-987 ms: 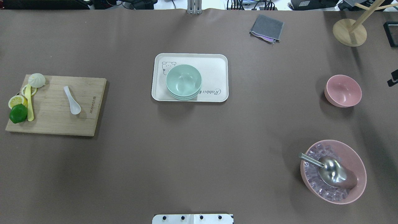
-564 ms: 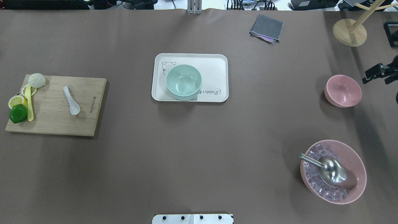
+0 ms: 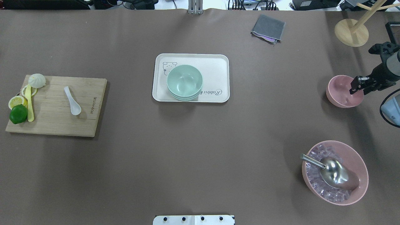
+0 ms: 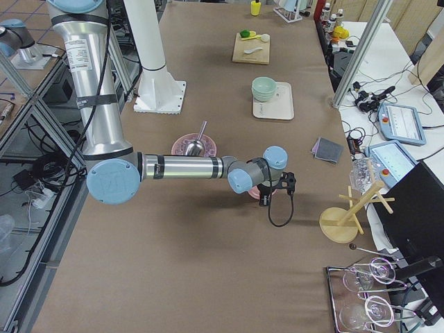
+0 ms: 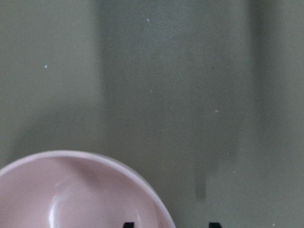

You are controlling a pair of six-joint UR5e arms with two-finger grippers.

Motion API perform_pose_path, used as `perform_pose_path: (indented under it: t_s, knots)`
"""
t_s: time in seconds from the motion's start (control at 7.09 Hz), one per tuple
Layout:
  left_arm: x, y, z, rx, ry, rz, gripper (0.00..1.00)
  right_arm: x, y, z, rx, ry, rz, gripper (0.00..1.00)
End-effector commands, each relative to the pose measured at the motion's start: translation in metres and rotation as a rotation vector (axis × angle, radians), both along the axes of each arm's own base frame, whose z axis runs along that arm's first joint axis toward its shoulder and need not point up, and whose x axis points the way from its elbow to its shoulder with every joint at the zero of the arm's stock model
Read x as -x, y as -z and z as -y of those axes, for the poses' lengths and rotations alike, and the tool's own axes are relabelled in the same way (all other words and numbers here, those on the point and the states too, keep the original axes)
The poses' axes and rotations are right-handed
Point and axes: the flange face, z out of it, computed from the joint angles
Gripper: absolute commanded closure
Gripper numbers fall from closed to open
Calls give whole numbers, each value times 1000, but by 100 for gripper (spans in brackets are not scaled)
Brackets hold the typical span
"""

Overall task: Stack pink bowl on green and place spoon
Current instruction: 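Grasp the pink bowl rim with right gripper while left nears white spoon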

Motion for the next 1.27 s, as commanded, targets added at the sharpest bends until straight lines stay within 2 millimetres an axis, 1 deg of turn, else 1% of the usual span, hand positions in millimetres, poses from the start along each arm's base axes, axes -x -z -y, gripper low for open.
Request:
perform_pose_path:
  t_s: [0.0, 0.14, 0.28, 0.42, 0.56, 0.71, 0.85, 0.99, 1.13]
  knots:
    - [-14, 1, 1, 37, 4, -6, 2, 7, 21, 9, -9, 14, 40, 100]
    - [-51, 13, 8, 44, -26, -7, 2, 13, 35, 18, -24, 17, 49, 100]
    - [-89, 35, 20, 87, -20, -25, 2, 20, 69, 31, -56, 20, 95, 100]
    - [-141, 59, 32, 148, -7, -21, 2, 42, 127, 52, -32, -33, 154, 100]
    - [-189, 67, 30, 154, 6, 47, 3, 93, 195, 47, 5, -65, 205, 100]
    - [-216, 72, 38, 167, -2, 58, 8, 123, 247, 47, 17, -94, 242, 100]
    - [-234, 65, 53, 202, -3, 67, 20, 147, 293, 43, 28, -112, 271, 100]
    - [-265, 67, 56, 244, -8, 72, 26, 182, 344, 35, 19, -114, 260, 100]
    - [-278, 62, 54, 246, -21, 73, 30, 209, 391, 27, 23, -121, 242, 100]
